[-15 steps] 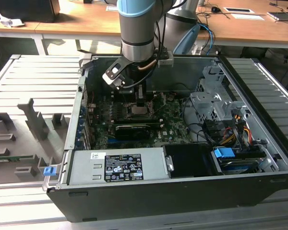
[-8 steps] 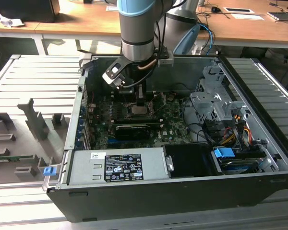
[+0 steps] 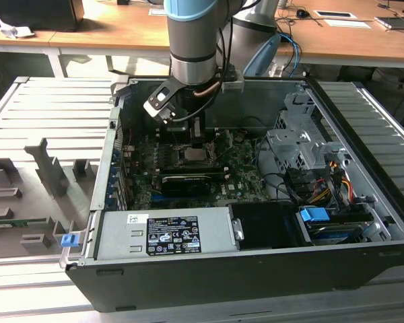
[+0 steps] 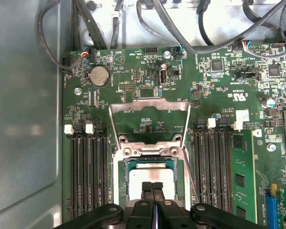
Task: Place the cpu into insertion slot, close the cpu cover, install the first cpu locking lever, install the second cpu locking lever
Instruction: 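Close the cpu cover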
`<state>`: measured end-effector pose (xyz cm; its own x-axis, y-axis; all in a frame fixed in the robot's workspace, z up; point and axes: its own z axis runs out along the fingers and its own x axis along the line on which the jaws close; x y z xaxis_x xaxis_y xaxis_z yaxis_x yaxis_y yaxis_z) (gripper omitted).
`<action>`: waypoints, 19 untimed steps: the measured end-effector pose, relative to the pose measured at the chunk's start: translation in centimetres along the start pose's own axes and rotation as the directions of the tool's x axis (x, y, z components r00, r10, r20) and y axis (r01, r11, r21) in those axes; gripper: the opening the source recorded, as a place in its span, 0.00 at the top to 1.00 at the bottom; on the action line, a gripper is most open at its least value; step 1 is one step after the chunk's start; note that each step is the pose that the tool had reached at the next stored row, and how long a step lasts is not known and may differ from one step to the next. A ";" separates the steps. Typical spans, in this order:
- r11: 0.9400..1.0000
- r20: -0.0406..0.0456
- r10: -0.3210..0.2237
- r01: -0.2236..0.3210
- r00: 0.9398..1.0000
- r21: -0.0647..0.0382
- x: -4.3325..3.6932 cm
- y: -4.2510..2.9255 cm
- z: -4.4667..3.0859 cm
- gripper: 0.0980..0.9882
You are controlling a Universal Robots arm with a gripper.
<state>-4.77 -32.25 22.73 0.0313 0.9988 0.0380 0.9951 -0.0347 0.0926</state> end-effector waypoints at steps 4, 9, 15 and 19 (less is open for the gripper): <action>1.000 0.000 0.000 0.000 1.000 0.000 0.01 0.00 -0.05 0.99; 1.000 0.000 0.000 0.000 1.000 0.000 0.02 0.01 -0.13 0.99; 1.000 0.000 0.000 0.000 1.000 0.000 0.02 0.02 -0.22 0.99; 1.000 0.000 0.000 0.000 1.000 0.000 0.04 0.03 -0.34 0.99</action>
<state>-4.77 -32.22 23.07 0.0314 0.9988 0.0380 0.9951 -0.0348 0.0926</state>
